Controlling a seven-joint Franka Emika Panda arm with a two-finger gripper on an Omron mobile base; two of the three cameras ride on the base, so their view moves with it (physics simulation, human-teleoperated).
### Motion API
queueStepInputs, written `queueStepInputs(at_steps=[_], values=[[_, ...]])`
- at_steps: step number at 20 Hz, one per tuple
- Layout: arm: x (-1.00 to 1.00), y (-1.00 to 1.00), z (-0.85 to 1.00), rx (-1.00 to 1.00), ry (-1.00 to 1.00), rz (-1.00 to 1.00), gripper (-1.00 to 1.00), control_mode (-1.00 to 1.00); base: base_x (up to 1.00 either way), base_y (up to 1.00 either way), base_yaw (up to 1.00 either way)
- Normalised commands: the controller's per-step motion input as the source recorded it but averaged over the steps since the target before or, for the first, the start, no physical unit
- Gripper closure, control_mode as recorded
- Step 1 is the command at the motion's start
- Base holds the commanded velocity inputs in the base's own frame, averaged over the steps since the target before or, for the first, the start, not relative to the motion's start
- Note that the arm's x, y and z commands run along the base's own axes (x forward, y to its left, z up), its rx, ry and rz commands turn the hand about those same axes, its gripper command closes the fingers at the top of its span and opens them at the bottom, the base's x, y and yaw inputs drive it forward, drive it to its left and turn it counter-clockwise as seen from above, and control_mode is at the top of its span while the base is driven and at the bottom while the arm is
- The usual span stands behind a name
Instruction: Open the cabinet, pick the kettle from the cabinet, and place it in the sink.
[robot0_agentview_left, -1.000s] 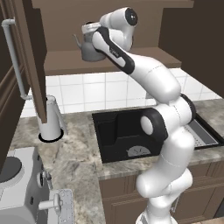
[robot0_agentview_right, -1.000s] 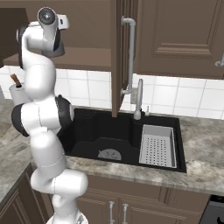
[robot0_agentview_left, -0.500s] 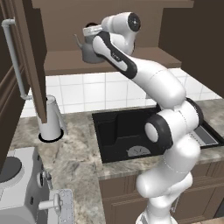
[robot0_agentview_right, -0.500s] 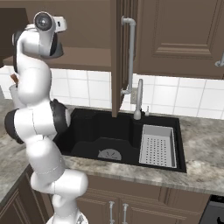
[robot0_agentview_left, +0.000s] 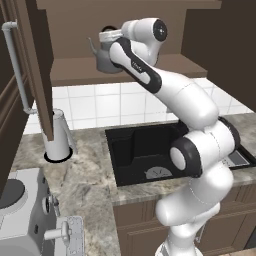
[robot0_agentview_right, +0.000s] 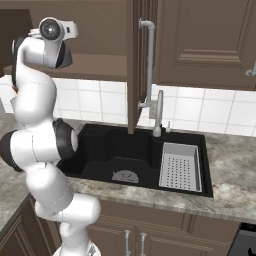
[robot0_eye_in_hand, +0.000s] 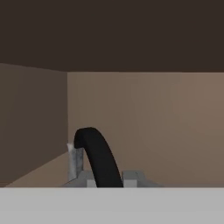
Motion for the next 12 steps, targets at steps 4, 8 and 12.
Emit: queueStepInputs(at_steps=[4, 8, 12], values=[[-0.26, -0.23, 0.16, 0.01, 0.01, 0.0, 1.0, -1.0, 0.0, 0.0, 0.0], [-0.38, -0.19, 0.15, 0.0, 0.0, 0.0, 1.0, -1.0, 0.0, 0.0, 0.0], [-0.5, -0.16, 0.0, 0.0, -0.01, 0.0, 1.0, -1.0, 0.0, 0.0, 0.0]])
